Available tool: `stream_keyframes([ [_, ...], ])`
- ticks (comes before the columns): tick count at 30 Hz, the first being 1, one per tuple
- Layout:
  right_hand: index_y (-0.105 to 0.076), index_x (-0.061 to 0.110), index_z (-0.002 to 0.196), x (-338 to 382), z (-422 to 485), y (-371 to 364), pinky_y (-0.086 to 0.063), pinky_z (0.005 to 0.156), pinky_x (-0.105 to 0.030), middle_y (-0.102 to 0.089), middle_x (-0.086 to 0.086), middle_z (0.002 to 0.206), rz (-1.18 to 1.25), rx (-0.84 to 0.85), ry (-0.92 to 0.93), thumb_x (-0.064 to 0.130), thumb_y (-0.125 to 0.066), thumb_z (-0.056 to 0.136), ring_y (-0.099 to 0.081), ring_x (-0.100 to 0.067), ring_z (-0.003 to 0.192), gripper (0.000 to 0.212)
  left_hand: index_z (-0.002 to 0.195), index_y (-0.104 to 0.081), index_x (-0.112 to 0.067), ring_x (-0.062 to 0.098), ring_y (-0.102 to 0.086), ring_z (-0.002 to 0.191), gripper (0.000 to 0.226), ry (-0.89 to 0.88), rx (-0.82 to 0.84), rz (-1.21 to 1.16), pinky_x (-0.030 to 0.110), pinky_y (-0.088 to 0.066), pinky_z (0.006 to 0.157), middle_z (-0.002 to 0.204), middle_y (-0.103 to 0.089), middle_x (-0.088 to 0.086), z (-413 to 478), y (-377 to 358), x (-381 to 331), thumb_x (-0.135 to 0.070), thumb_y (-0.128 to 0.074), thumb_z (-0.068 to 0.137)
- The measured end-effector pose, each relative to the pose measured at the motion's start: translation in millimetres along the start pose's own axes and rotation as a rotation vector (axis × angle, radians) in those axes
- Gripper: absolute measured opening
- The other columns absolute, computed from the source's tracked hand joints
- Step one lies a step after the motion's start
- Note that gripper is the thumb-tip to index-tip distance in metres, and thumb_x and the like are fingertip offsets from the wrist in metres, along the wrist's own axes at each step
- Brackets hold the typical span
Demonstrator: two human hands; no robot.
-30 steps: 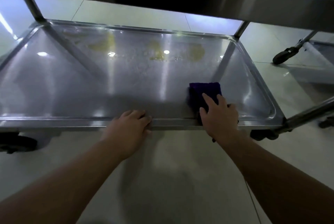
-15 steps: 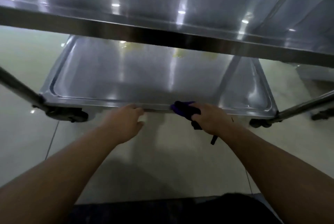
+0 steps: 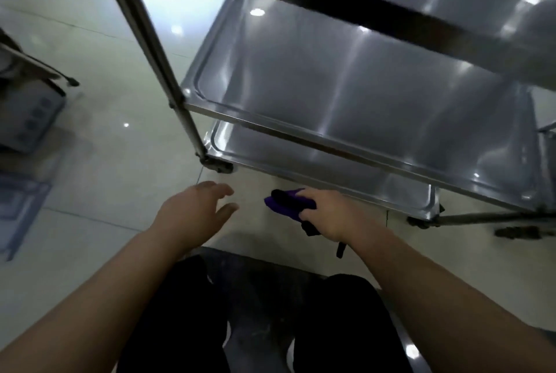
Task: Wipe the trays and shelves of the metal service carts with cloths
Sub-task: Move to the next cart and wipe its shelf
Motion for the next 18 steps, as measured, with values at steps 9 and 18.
stream_keyframes([
  [9, -0.05, 0.044, 0.124, 198.7, -95.8, 42.6, -0.052, 0.073, -0.029, -0.062, 0.011, 0.106, -0.122, 0.107, 0.233, 0.039, -0.055, 0.082, -0.057, -0.006, 0.088, 0.042, 0.116, -0.06, -0.029, 0.006, -0.057, 0.088, 0.037, 0.222, -0.161, -0.258, 0.027, -0.047, 0.071, 0.107, -0.064, -0.009, -132.6, 173.3, 40.2, -0.051, -0.052, 0.087],
  [18, -0.046, 0.037, 0.133, 387.3, -123.8, 74.3, -0.05, 0.084, -0.032, -0.057, 0.008, 0.115, -0.212, 0.038, 0.439, 0.038, -0.056, 0.086, -0.054, -0.012, 0.098, 0.048, 0.114, -0.06, -0.029, 0.005, -0.058, 0.087, 0.034, 0.362, -0.316, -0.395, 0.027, -0.044, 0.071, 0.101, -0.063, -0.012, -191.6, 314.8, 117.6, -0.047, -0.056, 0.086],
])
Point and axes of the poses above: each hand's wrist, its own z-axis towards the middle knuckle, its own y-axis out of the back of the hand, x = y × z, the point moved 8 cm from there along z, towards the middle knuckle
